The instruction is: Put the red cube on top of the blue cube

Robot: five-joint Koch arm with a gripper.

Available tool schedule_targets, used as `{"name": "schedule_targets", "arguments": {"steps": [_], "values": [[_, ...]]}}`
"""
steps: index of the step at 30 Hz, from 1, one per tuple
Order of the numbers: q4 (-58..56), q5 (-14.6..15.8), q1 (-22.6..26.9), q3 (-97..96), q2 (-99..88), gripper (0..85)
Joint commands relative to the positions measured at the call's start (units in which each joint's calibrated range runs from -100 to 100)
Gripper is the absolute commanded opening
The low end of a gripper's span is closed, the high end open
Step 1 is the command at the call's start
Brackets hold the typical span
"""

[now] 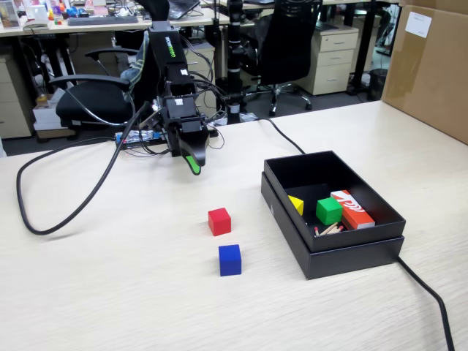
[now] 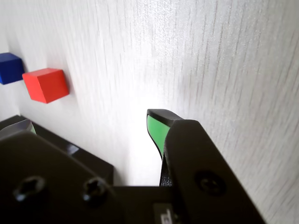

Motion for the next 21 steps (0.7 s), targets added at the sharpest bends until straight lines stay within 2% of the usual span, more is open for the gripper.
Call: {"name": "schedule_targets", "arguments": {"steps": [1,9,21], "values": [[-1.02,-1.47,0.0,8.39,4.32,47.7],[-1.19,-3.57,-0.15,24.62,25.09,47.6],[-5.43,-3.91,-0.1,43.48,48.15,47.6]]}}
